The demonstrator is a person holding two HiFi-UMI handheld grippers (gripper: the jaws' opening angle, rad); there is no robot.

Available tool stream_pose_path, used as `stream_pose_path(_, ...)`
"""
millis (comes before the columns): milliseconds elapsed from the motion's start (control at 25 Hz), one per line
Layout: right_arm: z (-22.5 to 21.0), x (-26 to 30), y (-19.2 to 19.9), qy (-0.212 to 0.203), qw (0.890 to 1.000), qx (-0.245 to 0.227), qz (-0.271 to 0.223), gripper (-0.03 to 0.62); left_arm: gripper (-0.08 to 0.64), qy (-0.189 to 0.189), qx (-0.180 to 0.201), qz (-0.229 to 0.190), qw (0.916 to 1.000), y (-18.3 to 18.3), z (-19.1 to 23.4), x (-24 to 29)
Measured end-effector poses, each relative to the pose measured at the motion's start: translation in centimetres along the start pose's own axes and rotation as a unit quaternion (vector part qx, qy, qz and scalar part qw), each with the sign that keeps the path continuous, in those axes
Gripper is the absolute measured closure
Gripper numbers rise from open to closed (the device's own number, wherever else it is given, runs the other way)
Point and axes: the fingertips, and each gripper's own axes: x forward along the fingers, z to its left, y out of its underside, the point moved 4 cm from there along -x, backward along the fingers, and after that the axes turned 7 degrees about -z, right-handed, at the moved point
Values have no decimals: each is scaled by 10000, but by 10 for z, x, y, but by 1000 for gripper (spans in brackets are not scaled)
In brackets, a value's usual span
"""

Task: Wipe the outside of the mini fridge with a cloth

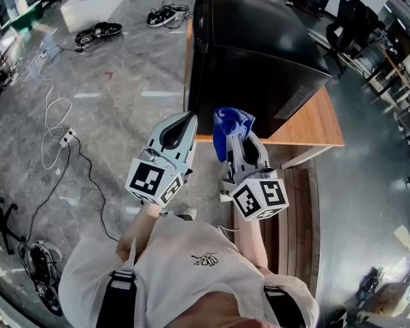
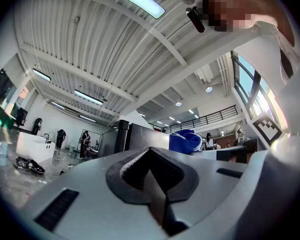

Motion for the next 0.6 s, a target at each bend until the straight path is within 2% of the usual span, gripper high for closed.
stream_pose_path(200,-7,21,0,-168,9997,-163,-115,531,555,-110,-34,-40,9999,11,16,18)
stream_pose_path(400,-29,19,-14,-256,9987,165,-402,531,555,-375,137,-2,9992,15,13,33)
stream_pose_path(600,-45,25,-28,-215,9977,542,-346,531,555,-595,256,92,9979,14,-3,46)
